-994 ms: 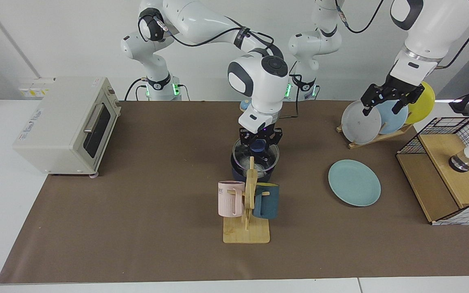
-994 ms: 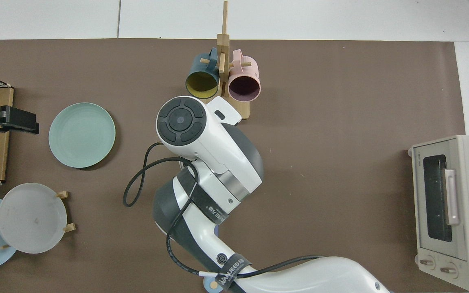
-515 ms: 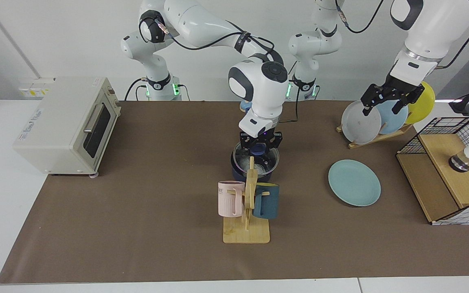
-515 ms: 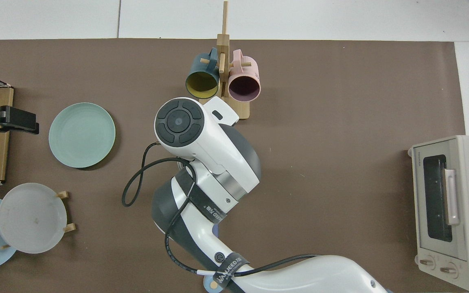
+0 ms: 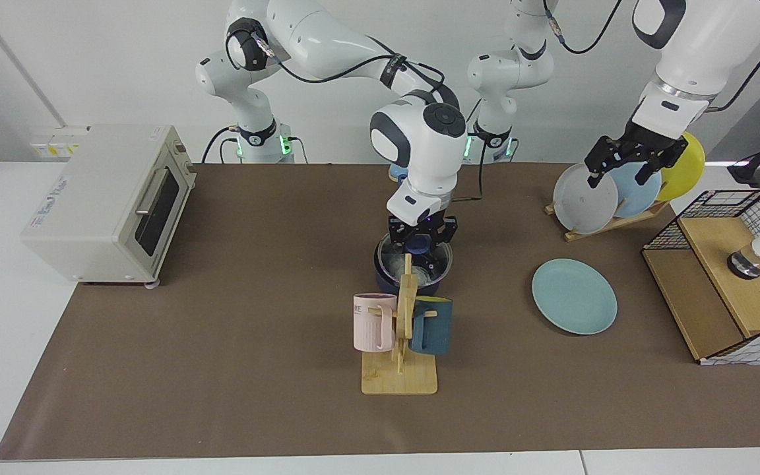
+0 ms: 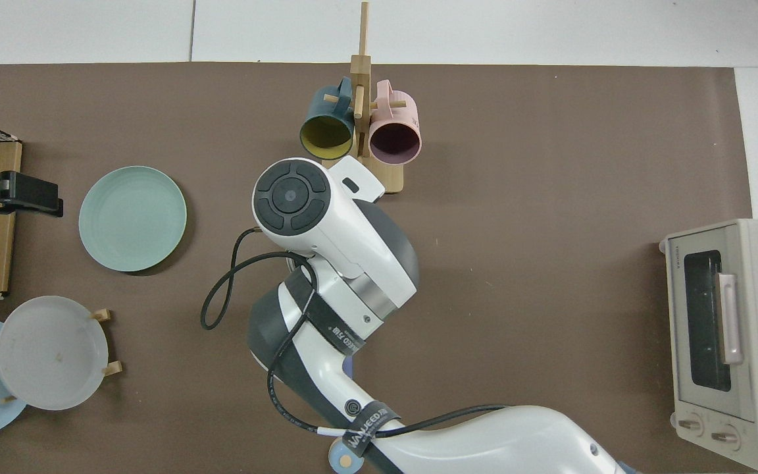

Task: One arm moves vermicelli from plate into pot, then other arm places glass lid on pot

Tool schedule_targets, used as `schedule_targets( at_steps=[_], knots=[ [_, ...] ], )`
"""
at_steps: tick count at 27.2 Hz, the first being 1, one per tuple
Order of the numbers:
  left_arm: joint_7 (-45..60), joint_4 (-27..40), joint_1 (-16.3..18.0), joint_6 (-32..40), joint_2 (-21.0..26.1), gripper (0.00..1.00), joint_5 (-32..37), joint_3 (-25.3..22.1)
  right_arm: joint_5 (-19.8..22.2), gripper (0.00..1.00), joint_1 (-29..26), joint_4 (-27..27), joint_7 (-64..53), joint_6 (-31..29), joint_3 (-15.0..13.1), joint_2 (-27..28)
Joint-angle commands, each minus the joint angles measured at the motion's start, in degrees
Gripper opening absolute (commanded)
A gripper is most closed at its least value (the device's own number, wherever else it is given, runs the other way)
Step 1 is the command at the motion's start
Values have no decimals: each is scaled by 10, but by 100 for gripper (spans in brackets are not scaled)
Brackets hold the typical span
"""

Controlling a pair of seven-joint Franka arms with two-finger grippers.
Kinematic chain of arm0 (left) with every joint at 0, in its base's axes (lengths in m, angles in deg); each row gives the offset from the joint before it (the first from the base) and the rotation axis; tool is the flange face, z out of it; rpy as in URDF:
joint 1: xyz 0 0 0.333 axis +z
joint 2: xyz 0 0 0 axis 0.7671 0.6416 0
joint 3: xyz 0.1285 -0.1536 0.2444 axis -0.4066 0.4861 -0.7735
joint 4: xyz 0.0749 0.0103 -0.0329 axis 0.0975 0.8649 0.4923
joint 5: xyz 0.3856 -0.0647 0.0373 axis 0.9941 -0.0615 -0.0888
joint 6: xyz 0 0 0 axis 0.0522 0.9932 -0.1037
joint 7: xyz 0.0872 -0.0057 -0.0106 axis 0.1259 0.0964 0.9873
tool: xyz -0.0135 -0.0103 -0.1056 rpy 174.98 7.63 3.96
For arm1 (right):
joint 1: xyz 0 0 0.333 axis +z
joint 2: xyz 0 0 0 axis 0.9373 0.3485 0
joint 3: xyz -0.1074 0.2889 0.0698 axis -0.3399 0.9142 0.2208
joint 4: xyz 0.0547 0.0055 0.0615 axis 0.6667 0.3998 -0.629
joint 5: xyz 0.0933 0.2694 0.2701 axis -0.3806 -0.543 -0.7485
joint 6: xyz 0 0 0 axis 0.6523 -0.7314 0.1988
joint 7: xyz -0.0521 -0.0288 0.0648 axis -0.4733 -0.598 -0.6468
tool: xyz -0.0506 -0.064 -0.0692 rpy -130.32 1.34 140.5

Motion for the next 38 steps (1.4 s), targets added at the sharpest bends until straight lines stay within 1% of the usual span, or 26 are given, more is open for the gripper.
schedule_targets(
  at_steps=[1,8,15,31,38],
  knots=[
    [0,11,-1,-1,-12,100,-2,-3,2,0,-6,-8,-4,-6,2,3],
    [0,11,-1,-1,-12,100,-2,-3,2,0,-6,-5,-11,-9,2,2],
    [0,12,-1,-1,-12,100,-2,-3,-3,0,-4,0,-12,-26,2,3],
    [0,11,-1,-1,-12,100,-2,-3,2,0,-8,28,-27,-27,2,-6],
    [0,11,-1,-1,-12,100,-2,-3,4,0,-8,30,-28,-27,2,-6]
  ],
)
